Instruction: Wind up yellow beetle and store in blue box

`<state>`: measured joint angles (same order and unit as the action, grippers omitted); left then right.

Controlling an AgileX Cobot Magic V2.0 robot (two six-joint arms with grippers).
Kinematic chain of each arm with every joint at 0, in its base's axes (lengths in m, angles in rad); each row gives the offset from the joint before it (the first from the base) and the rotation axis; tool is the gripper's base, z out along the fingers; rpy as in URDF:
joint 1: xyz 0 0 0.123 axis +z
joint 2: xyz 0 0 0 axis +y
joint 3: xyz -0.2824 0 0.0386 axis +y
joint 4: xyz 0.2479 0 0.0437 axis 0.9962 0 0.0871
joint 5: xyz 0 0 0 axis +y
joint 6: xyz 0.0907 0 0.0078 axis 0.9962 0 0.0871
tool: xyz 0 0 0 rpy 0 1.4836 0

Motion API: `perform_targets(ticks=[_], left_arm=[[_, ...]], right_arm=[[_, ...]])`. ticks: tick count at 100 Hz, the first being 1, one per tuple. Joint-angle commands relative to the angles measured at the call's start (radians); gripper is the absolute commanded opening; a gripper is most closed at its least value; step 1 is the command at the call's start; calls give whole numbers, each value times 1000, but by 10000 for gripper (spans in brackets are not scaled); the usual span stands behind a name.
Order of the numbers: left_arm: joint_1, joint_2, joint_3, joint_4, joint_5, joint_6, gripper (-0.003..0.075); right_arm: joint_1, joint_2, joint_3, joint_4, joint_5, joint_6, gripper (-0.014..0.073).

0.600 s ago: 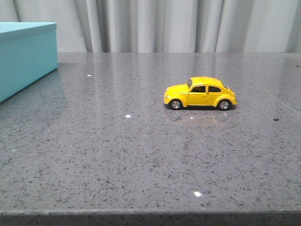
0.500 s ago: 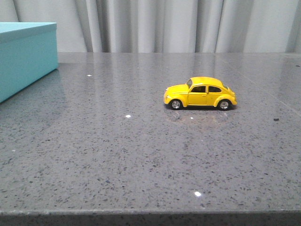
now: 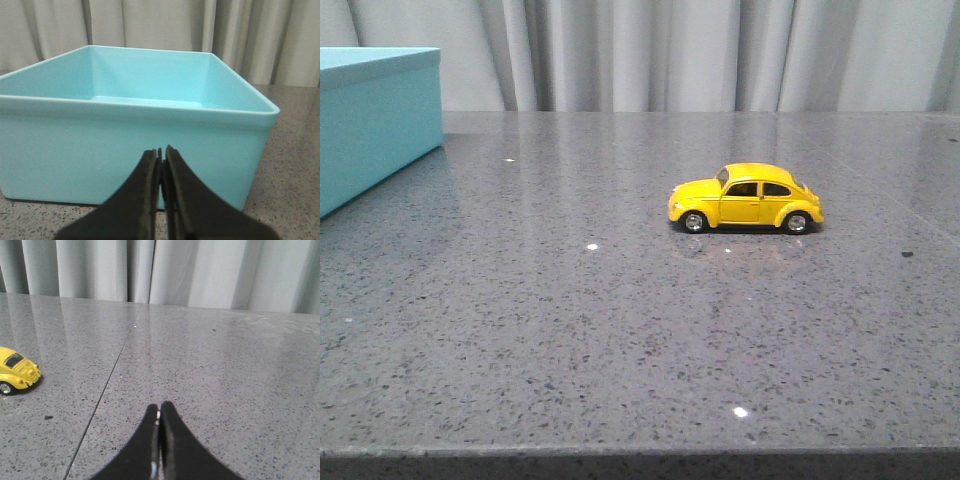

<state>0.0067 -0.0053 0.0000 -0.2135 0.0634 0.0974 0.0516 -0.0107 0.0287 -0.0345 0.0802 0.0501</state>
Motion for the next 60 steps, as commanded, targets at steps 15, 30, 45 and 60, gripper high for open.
perform_targets(ticks=[15, 30, 45, 60], left_arm=[[-6, -32, 20, -7, -143, -5, -19], [-6, -32, 20, -7, -164, -5, -19], [-6, -32, 20, -7, -183, -5, -19], [-6, -32, 20, -7, -184, -5, -19]], right_arm=[[-6, -21, -17, -40, -117, -8, -68], [-6, -21, -17, -52, -201, -8, -68], [-6, -21, -17, -52, -346, -8, -68], [-6, -21, -17, -52, -340, -8, -68]])
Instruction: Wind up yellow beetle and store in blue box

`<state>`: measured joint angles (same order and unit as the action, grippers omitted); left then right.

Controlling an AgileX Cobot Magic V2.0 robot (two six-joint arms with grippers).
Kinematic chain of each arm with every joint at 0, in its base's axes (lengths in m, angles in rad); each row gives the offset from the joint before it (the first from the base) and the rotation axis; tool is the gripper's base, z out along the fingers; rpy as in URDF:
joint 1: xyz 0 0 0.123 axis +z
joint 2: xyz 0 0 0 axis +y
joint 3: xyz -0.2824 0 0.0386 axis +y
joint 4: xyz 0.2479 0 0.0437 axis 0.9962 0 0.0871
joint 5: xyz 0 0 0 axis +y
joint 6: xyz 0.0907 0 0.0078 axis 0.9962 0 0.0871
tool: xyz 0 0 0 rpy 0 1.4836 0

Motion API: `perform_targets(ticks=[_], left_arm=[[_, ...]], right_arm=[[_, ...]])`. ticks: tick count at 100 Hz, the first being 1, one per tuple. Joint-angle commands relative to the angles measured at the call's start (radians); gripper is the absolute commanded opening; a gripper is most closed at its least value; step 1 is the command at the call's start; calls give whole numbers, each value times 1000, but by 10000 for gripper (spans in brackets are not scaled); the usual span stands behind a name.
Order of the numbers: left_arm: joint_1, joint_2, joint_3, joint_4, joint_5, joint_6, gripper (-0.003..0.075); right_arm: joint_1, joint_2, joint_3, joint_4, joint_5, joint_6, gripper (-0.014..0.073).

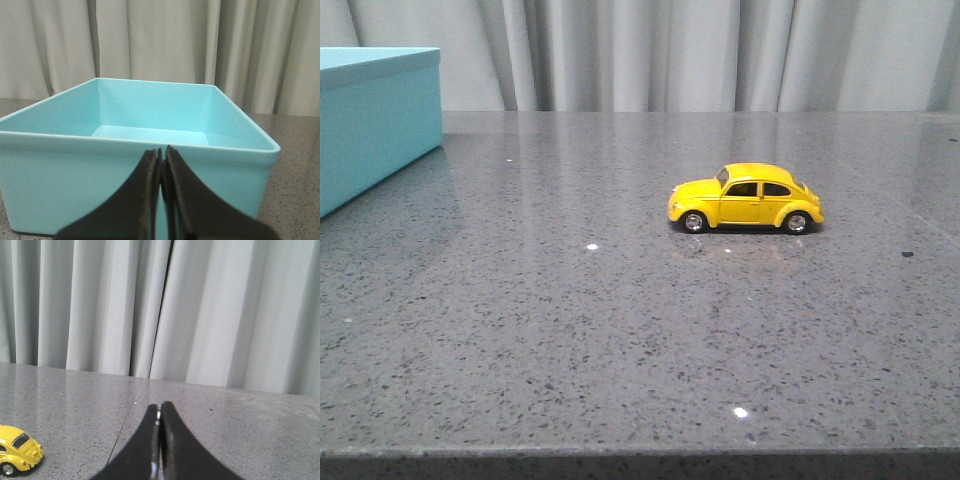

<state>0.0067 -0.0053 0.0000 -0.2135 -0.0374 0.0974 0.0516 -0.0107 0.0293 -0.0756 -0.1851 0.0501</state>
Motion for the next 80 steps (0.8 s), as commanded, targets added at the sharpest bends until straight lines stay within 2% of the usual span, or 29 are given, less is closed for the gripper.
perform_targets(ticks=[1, 18, 28, 48, 63, 80], left_arm=[[-6, -32, 20, -7, -83, -5, -19], [-6, -32, -4, -39, -87, -7, -19], [-6, -27, -51, -46, -80, -7, -19], [-6, 30, -161, -46, 37, -7, -19], [-6, 94, -220, -46, 69, -7, -19], [-6, 174, -283, -46, 128, -3, -18]], right_arm=[[-6, -21, -17, -11, -72, -8, -68], [-6, -20, -30, -6, -20, 1, -68], [-6, -12, -80, -5, 114, 3, -65], [-6, 50, -197, 49, 295, 3, -60], [-6, 126, -289, 66, 405, 3, -60], [-6, 217, -360, 66, 458, 3, -36]])
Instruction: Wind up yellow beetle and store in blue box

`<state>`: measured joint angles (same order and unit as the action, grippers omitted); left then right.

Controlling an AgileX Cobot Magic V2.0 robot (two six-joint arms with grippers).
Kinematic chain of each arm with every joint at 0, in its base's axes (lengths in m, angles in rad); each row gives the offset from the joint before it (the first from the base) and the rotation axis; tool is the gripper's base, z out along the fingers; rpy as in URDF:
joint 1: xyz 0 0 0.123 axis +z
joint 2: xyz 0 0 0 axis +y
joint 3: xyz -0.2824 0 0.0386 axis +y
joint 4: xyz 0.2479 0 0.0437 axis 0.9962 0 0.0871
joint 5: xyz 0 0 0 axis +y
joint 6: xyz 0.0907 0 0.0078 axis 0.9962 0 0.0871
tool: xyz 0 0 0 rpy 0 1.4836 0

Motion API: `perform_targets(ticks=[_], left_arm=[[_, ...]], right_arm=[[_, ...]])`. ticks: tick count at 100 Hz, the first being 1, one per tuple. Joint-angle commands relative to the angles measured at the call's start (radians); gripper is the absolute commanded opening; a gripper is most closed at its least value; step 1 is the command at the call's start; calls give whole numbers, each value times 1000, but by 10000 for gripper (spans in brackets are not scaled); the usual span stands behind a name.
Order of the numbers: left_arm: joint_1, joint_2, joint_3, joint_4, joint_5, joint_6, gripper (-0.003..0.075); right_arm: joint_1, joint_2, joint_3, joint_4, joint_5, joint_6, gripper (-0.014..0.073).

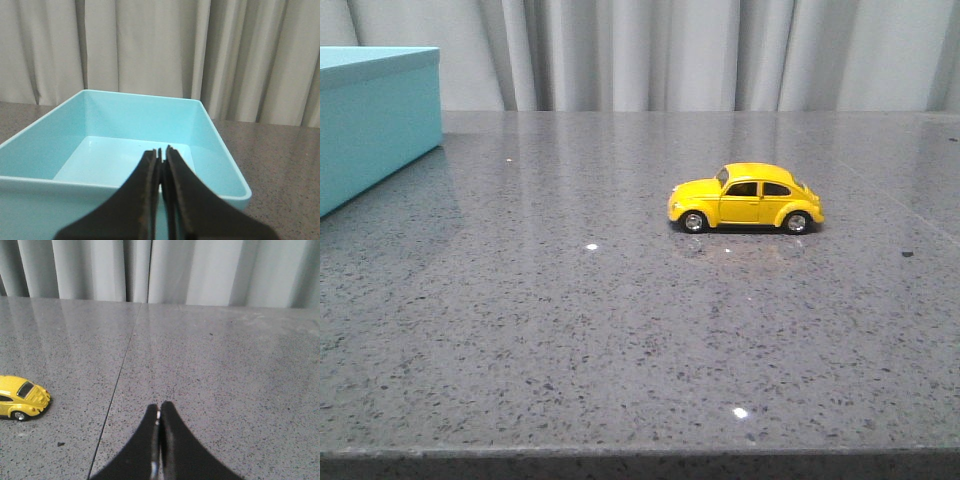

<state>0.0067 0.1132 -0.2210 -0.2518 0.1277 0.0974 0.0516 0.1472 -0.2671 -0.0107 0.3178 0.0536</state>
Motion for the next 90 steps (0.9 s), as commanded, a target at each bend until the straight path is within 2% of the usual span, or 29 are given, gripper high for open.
perform_targets(ticks=[1, 7, 14, 24, 36, 45, 63, 90], left_arm=[[-6, 59, -65, -8, -35, -3, -18], [-6, 92, -88, -8, -30, 1, -16], [-6, 128, -115, -8, -26, 1, 10], [-6, 175, -152, -8, -10, 4, 147], [-6, 220, -200, -6, 13, 30, 343], [-6, 249, -227, -6, 20, 49, 425], [-6, 281, -257, -6, 8, 53, 433], [-6, 281, -257, -13, 2, 53, 429]], right_arm=[[-6, 66, -66, 1, -45, -1, -26], [-6, 93, -85, 1, -44, -1, 33], [-6, 126, -104, 1, -43, -1, 141], [-6, 169, -127, 1, -41, -1, 272], [-6, 212, -153, 1, -33, -1, 298], [-5, 244, -185, 1, 2, -1, 301], [-5, 322, -270, 2, 109, -1, 323], [-5, 339, -277, 1, 61, -1, 316]])
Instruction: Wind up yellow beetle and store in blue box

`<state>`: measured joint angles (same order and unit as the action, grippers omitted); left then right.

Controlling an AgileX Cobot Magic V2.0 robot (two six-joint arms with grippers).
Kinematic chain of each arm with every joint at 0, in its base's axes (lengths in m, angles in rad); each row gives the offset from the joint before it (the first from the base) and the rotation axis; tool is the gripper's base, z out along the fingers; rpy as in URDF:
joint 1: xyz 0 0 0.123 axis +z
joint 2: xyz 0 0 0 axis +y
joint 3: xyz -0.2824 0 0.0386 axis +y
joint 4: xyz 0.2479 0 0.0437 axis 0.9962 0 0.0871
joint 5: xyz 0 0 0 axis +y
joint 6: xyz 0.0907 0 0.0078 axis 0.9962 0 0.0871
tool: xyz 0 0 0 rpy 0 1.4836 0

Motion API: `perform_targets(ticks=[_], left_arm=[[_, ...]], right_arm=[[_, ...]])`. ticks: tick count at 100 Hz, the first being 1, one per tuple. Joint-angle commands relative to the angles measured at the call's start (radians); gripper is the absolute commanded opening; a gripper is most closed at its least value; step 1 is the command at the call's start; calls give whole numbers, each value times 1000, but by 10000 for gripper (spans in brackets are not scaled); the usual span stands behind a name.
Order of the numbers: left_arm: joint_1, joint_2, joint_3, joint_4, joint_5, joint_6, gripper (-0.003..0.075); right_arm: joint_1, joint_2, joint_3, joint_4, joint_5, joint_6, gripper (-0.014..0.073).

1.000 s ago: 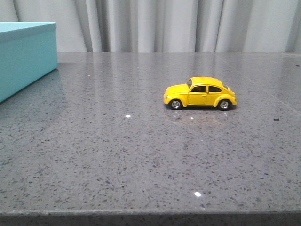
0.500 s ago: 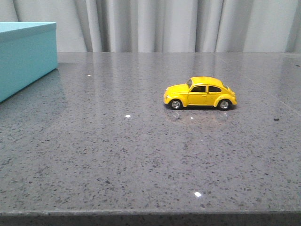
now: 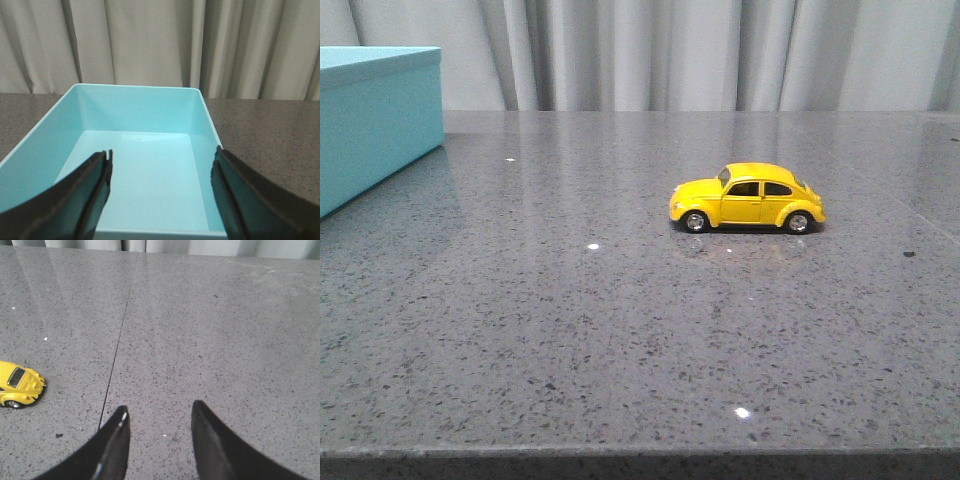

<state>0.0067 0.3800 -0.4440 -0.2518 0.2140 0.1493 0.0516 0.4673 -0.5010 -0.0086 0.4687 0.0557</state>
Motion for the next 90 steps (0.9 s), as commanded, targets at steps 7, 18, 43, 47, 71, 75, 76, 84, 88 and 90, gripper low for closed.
perform_targets(ticks=[7, 18, 43, 47, 71, 75, 76, 84, 88, 90], left_arm=[[-6, 15, -34, -13, -84, 2, 430], [-6, 15, -34, -13, -84, 2, 430], [-6, 15, -34, -13, -84, 2, 430], [-6, 15, -34, -13, -84, 2, 430], [-6, 15, -34, -13, -74, 2, 430], [-6, 15, -36, -13, -71, 2, 430], [-6, 15, -36, -13, -71, 2, 430], [-6, 15, -36, -13, -70, 2, 430], [-6, 15, -36, -13, -70, 2, 430], [-6, 15, -36, -13, -70, 2, 430]], right_arm=[[-2, 36, -65, 9, -62, -3, 316], [13, 86, -123, 36, 5, -3, 316], [78, 278, -306, 67, 140, 10, 321], [85, 312, -339, 77, 158, 12, 321], [117, 511, -511, 118, 289, 26, 368], [124, 544, -539, 123, 309, 35, 399], [126, 550, -544, 123, 318, 35, 412], [144, 616, -594, 124, 366, 50, 485], [158, 643, -620, 124, 386, 59, 513], [166, 658, -633, 125, 395, 62, 521]])
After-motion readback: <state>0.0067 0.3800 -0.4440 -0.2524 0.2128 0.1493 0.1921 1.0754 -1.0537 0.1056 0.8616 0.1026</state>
